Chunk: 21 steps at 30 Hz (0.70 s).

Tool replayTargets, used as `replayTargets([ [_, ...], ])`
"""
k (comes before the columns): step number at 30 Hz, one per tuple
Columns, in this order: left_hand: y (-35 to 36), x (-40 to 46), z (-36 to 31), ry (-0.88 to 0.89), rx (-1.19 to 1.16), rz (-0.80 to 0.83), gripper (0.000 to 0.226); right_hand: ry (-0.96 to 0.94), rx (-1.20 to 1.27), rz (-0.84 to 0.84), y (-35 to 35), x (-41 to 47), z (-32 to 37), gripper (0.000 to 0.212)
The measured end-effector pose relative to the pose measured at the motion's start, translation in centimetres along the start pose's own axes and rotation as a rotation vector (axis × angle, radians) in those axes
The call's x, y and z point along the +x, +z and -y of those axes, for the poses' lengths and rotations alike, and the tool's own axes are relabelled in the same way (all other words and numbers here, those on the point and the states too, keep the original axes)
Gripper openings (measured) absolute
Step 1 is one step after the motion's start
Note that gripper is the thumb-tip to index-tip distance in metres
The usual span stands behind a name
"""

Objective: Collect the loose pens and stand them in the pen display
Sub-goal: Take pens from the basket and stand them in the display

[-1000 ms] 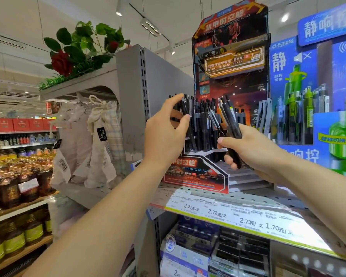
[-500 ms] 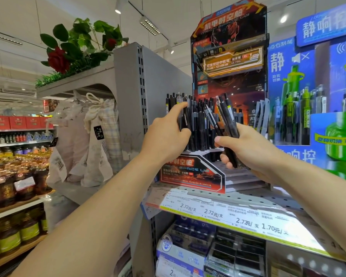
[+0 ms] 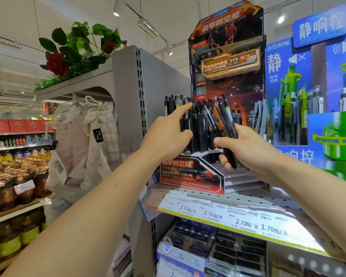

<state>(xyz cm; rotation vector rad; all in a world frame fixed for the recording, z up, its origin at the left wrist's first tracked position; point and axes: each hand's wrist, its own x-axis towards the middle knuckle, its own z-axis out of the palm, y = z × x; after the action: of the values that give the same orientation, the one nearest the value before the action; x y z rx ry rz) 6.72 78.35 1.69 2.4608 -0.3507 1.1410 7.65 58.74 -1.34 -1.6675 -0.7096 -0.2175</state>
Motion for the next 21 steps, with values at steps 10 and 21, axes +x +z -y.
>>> replayTargets([
  [10, -0.3, -0.1, -0.4, -0.028, 0.031, 0.046, 0.061, 0.01, -0.002, 0.019, 0.1, -0.1, -0.1, 0.014],
  [21, 1.3, -1.8, -2.0, -0.138, -0.53, -0.106, 0.048, 0.009, 0.053, 0.093, 0.3, -0.2, -0.2, 0.01],
])
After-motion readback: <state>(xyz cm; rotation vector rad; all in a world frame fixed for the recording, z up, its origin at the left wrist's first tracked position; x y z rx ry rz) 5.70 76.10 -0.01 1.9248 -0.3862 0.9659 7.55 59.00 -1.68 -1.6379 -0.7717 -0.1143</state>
